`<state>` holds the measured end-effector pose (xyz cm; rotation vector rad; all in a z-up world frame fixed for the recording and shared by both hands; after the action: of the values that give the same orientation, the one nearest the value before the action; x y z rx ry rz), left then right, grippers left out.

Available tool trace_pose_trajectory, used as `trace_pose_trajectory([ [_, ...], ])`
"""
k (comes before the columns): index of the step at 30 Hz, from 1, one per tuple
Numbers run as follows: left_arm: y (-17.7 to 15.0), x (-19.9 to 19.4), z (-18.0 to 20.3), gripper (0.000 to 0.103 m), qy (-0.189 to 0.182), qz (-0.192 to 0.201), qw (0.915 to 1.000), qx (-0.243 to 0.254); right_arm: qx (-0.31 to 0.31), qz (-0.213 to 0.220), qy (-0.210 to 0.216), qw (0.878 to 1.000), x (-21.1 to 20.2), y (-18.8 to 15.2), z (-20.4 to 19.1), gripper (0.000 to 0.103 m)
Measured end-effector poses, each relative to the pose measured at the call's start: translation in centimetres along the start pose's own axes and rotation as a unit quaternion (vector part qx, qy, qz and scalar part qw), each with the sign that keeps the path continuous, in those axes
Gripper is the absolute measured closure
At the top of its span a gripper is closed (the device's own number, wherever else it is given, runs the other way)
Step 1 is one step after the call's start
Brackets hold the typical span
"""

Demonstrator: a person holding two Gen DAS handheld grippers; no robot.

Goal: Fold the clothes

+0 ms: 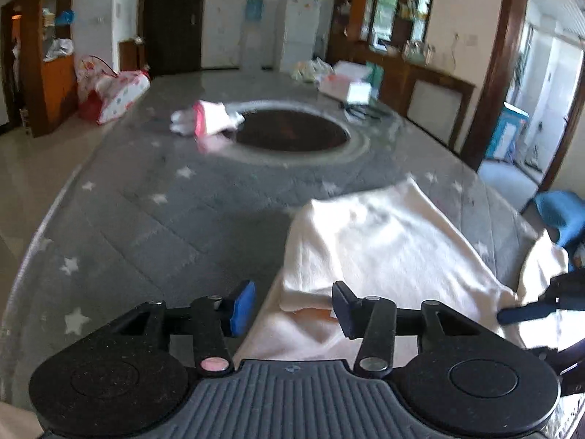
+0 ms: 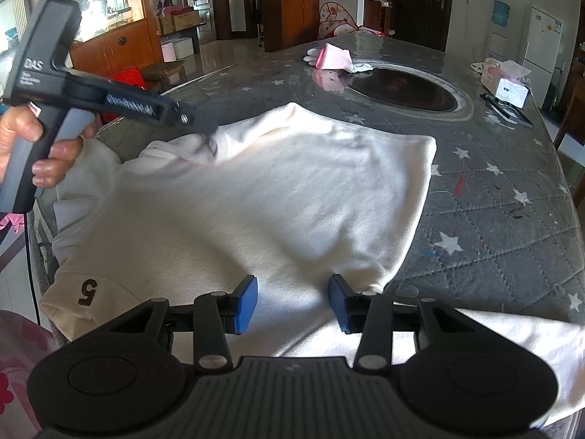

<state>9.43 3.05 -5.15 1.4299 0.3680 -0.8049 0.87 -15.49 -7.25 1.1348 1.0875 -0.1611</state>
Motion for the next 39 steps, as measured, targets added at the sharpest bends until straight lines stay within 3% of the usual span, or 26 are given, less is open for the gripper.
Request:
trace_pose_trajectory([
  [1,-0.2,0.3,0.1,0.081,-0.004,-0.007,1.0,0.001,0.0,0.0,0.0,1.0,0.0,0.0,0.0,0.059],
  [5,0.3,0.1,-0.4,0.096,0.005,-0.001,0.9999,0.014,0.0,0.0,0.0,1.0,0.0,0.0,0.0,0.059],
  [9,3.0,-1.0,-1.3,0.096,0.045,0.042,0.9963,0.06,-0.001,0.0,-0.001,1.0,0.1,0.0,-0.1,0.059],
  [13,6.0,-0.5,-3.0,0.096,0.096,0.075,0.987,0.105,-0.001,-0.001,-0.002,1.0,0.0,0.0,-0.1,0.058],
  [19,7.2,2.0,-7.5,0.092,0.176,0.067,0.9784,0.085,0.0,-0.002,-0.001,1.0,0.0,0.0,0.0,0.058],
  [22,6.5,2.0,-8.3,0.09,0.17,0.061,0.9821,0.055,-0.002,-0.002,0.0,1.0,0.1,0.0,-0.1,0.057],
  [25,5.4,1.4,-6.6,0.09,0.099,0.049,0.9929,0.043,-0.002,-0.002,-0.001,1.0,0.2,0.0,-0.1,0.056],
  [29,3.6,2.1,-3.5,0.09,0.041,0.023,0.9962,0.073,-0.003,-0.001,-0.001,1.0,0.3,0.1,-0.1,0.053],
  [33,2.4,4.2,-3.7,0.087,0.057,-0.004,0.9955,0.075,-0.003,-0.001,-0.002,1.0,0.3,0.0,-0.1,0.053],
  [36,2.7,4.6,-5.1,0.072,0.081,0.005,0.9951,0.057,-0.004,-0.002,-0.004,1.0,0.2,0.1,-0.1,0.053],
  [39,2.8,3.9,-6.0,0.072,0.089,0.002,0.9952,0.041,0.0,0.002,-0.004,1.0,0.0,0.2,0.0,0.053],
])
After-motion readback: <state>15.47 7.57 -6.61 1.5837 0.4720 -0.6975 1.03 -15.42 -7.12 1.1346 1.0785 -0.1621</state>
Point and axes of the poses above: each gripper's, at about its wrist camera, not at the fingertips, and x roughly the way its jaws point, z to its right, y to its top, the point moved 9 cm from there along x, roughly the way its jaws point, and after that the axes turned 3 degrees about -x, right-handed, at the moved point
